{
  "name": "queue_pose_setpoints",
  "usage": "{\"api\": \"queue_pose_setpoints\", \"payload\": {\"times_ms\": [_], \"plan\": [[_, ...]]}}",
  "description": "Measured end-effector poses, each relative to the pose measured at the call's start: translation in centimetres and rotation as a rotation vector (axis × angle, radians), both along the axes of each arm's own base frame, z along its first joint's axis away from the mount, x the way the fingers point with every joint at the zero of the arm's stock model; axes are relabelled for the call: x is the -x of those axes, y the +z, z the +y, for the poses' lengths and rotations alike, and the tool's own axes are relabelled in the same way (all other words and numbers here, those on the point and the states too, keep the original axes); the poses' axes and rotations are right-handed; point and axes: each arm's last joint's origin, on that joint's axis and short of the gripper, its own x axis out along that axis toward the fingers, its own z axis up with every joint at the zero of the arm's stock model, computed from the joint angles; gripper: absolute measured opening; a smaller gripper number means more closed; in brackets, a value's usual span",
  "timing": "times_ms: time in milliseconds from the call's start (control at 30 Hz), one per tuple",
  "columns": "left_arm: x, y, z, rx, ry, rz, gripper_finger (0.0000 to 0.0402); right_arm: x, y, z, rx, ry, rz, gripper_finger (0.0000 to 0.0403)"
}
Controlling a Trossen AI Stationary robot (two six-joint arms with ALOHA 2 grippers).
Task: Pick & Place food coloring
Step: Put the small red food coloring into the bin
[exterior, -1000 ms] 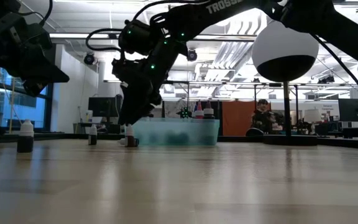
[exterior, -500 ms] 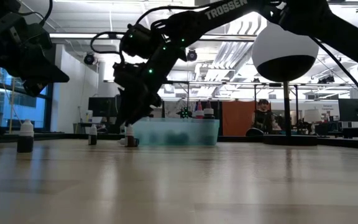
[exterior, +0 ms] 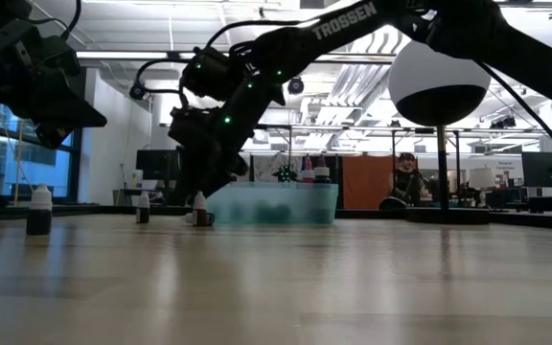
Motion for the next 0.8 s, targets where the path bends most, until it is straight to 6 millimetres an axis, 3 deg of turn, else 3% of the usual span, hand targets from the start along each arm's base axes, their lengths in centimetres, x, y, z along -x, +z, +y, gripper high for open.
{"api": "queue_pose_setpoints", "payload": {"times_ms": [267, 800], "plan": [[0.0, 0.0, 0.0, 0.0, -0.001, -0.001, 0.0, 0.3, -0.1, -1.2, 0.003, -0.032, 0.013, 0.0249], [0.0, 0.0, 0.0, 0.0, -0.001, -0.001, 0.0, 0.5, -0.2, -1.1, -0.042, -0.05, 0.04, 0.0249]]}}
